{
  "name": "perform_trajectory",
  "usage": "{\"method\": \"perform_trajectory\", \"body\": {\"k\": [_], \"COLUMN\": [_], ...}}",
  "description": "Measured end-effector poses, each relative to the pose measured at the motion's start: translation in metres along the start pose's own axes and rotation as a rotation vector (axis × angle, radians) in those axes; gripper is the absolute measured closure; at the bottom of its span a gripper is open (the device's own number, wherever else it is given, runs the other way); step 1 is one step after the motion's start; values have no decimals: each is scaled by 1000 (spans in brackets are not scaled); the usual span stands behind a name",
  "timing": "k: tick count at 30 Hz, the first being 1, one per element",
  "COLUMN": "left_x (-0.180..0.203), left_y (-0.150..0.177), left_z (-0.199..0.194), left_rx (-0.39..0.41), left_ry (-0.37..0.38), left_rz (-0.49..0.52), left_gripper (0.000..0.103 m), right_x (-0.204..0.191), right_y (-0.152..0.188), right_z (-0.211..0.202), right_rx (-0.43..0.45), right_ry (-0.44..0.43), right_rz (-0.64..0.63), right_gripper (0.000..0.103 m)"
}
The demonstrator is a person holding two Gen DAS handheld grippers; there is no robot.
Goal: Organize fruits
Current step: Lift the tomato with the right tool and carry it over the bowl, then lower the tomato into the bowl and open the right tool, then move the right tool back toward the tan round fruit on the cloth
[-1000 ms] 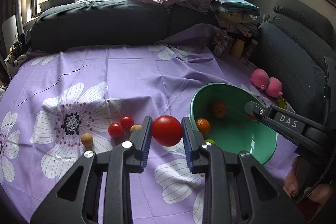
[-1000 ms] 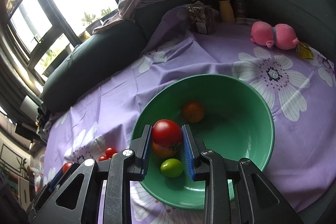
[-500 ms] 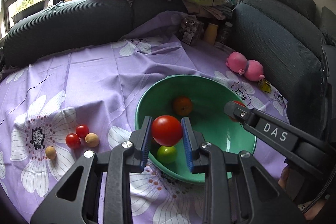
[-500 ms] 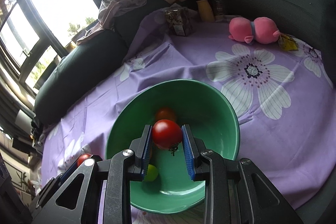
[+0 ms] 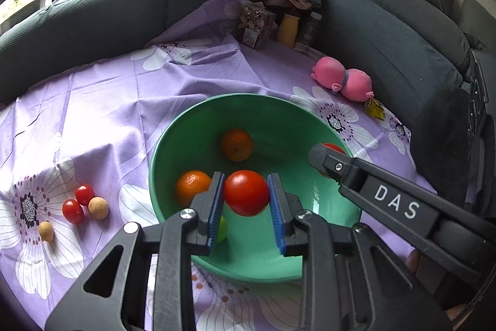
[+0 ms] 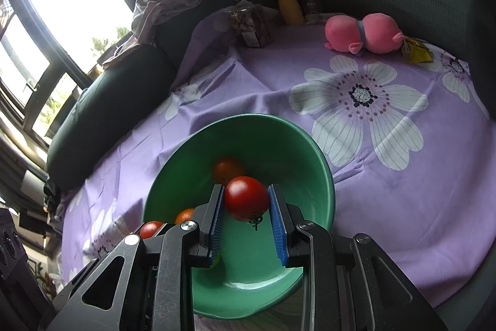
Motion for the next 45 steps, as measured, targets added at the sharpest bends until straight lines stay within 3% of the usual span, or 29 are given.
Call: {"method": "perform_trajectory", "body": {"k": [11,39,42,45], "left_x": [2,-2,-3,-9], "left_y": [1,8,9,9], "left_z": [8,19,12,-1], "left_rx": [-21,-73,-61,-37], "left_ry": [39,56,49,75], "left_rz": [-7,-24,-17,-32], "left_gripper": [75,75,56,51], "right_x": [5,1,-1,-3], "right_y": [0,4,5,5], "right_z": [6,14,14,13], "right_rx": [-21,-52,-67,-67], "right_ry": [19,61,58,54], "right_rz": [8,-17,-24,-23], "right_gripper": [73,73,73,69]}}
Point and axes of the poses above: each gripper's, at about its wrist camera, not at the fingertips, and z roughly the way its jaws point, x to its right, y to its underside, the point moved 2 cm from there along z, roughly the way its jaws point, and after that the axes turned 7 degrees about z, right-handed, at the moved point
